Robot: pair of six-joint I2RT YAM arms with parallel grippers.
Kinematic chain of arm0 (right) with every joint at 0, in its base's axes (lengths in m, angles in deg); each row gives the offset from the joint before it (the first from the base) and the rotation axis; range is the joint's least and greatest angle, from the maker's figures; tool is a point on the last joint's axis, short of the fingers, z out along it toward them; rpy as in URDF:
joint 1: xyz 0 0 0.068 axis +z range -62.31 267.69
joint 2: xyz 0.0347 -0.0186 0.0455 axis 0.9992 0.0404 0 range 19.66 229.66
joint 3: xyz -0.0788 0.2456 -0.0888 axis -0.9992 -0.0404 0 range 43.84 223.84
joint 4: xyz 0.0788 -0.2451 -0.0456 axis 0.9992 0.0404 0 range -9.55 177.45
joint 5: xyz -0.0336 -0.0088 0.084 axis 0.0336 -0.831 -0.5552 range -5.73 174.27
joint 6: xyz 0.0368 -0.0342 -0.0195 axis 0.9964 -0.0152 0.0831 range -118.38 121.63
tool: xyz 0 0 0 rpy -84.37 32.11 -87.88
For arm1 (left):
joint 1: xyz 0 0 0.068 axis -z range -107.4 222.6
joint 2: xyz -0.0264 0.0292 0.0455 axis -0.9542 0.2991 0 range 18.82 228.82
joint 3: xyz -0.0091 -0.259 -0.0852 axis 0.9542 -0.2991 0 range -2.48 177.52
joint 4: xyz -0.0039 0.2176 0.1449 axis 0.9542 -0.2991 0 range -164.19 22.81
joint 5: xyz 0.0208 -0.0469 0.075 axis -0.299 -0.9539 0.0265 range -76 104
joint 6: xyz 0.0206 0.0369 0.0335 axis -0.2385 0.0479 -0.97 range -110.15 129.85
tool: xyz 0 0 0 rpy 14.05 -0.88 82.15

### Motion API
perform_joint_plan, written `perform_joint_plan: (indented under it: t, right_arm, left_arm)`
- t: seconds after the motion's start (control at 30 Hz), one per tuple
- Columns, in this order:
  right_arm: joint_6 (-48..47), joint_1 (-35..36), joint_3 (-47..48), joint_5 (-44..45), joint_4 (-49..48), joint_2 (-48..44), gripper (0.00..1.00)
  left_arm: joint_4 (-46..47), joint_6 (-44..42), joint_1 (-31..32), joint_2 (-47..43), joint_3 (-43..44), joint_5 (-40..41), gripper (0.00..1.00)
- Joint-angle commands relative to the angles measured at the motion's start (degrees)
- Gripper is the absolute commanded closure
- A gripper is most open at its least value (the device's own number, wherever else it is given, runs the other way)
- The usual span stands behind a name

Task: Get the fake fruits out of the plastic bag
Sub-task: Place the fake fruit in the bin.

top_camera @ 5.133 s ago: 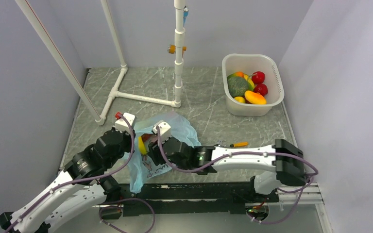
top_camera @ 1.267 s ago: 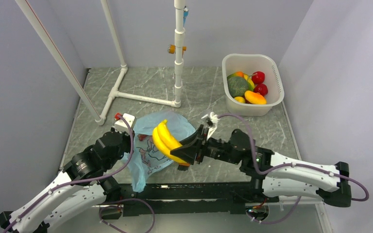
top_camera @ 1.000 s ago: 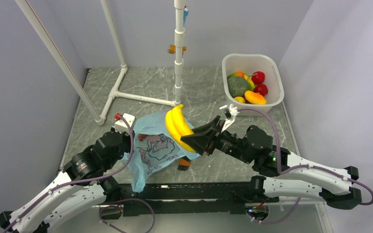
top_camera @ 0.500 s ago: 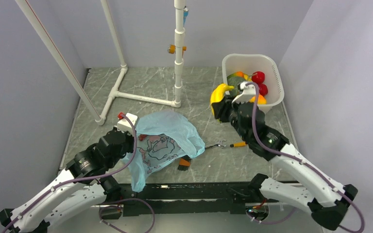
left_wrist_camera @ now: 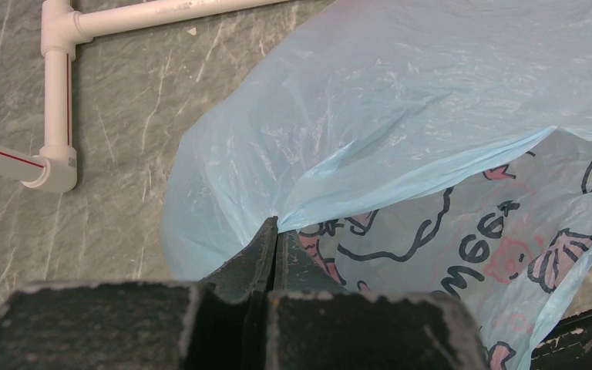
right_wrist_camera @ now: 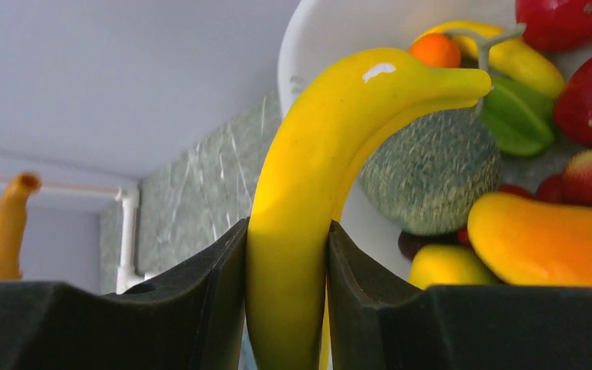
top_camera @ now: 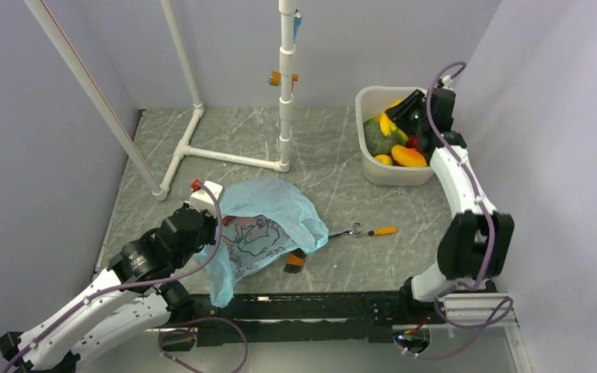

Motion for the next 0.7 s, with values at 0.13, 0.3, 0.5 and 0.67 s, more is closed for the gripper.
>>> perform_joint_plan:
  t: [0.13, 0.3, 0.5, 0.67]
  right_arm:
    - [7.6, -3.8, 18.1, -6.8, -3.0, 18.6, 1.0]
    - [7.3, -3.9, 31.7, -7.7, 3.6, 30.5, 1.0]
    - [6.9, -3.9, 32.7, -6.7, 5.1, 34.9, 0.93]
    - [5.8, -3.6, 29.6, -5.2, 3.4, 35.3, 0.83]
  left_arm:
    - [0.7, 0.4, 0.3, 0.3, 2.1, 1.2, 1.0]
    - [0.7, 0.1, 0.3, 1.2, 2.2, 1.3, 1.0]
    - [0.5, 0.2, 0.3, 1.7, 2.4, 1.6, 1.0]
    - [0.8, 0.1, 0.4, 1.2, 2.2, 1.5, 1.0]
